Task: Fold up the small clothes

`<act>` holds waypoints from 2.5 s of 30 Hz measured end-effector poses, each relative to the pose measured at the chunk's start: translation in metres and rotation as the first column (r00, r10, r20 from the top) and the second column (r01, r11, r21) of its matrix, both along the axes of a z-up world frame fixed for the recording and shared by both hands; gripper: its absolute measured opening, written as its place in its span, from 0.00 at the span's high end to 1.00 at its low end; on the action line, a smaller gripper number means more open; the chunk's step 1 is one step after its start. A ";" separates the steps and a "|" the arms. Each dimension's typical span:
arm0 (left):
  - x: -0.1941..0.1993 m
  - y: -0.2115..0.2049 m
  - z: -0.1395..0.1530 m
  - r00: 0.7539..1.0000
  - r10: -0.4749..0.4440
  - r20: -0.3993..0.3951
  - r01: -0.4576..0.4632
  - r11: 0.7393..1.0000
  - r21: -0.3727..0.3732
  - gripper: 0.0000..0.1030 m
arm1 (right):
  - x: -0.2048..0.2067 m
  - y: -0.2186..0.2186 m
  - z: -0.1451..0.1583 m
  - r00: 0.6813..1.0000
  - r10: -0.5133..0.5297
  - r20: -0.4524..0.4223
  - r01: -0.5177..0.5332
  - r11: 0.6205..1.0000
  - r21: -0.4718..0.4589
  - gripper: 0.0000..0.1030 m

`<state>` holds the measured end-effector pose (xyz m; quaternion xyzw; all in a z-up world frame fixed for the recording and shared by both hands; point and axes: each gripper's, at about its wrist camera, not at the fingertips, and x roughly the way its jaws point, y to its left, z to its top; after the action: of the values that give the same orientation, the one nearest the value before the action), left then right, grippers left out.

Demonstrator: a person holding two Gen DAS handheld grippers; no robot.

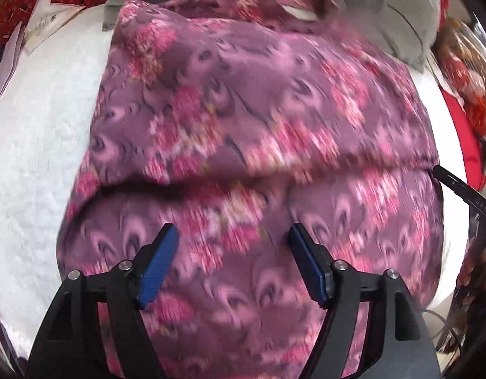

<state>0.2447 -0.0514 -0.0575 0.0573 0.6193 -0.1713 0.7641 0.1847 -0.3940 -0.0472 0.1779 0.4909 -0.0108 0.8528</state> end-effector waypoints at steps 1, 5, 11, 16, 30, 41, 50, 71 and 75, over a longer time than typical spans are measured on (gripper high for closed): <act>-0.007 0.000 0.001 1.000 -0.005 -0.003 0.005 1.000 0.003 0.30 | -0.005 0.000 -0.001 1.000 0.004 -0.020 -0.004 1.000 0.029 0.71; -0.038 0.013 0.001 0.999 0.007 -0.051 -0.008 1.000 -0.015 0.30 | -0.042 0.022 -0.010 0.992 0.096 -0.081 -0.100 0.994 -0.047 0.70; -0.077 0.046 0.009 0.987 0.065 -0.148 -0.076 0.995 -0.070 0.30 | -0.105 0.038 -0.009 0.990 0.113 -0.088 -0.116 0.993 -0.025 0.64; -0.106 0.083 0.027 0.984 0.091 -0.155 -0.108 0.989 -0.104 0.30 | -0.155 0.037 -0.011 0.991 0.093 -0.092 -0.092 0.996 0.014 0.64; -0.185 0.180 0.005 0.918 0.167 -0.360 -0.274 0.922 -0.272 0.30 | -0.267 -0.002 -0.065 0.991 -0.023 -0.131 0.059 0.959 0.278 0.50; -0.210 0.176 0.011 0.923 0.144 -0.356 -0.252 0.927 -0.279 0.31 | -0.269 0.010 -0.123 0.992 -0.017 -0.127 0.082 0.849 0.522 0.46; -0.218 0.164 0.040 0.964 0.099 -0.247 -0.164 0.952 -0.259 0.97 | -0.272 0.031 -0.073 0.992 0.115 0.045 -0.122 0.871 0.477 0.90; -0.143 0.179 0.075 0.947 0.184 -0.263 -0.312 0.722 -0.617 0.97 | -0.212 0.013 0.055 0.926 -0.072 0.370 -0.173 0.791 0.587 0.90; -0.114 0.180 0.082 0.947 0.219 -0.234 -0.320 0.695 -0.644 0.97 | -0.184 0.005 0.065 0.911 -0.123 0.393 -0.146 0.796 0.587 0.90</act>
<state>0.1310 0.1286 0.0240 -0.3267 0.5679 -0.2732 0.7044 0.0011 -0.3890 0.0176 0.4357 0.2784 0.1895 0.8347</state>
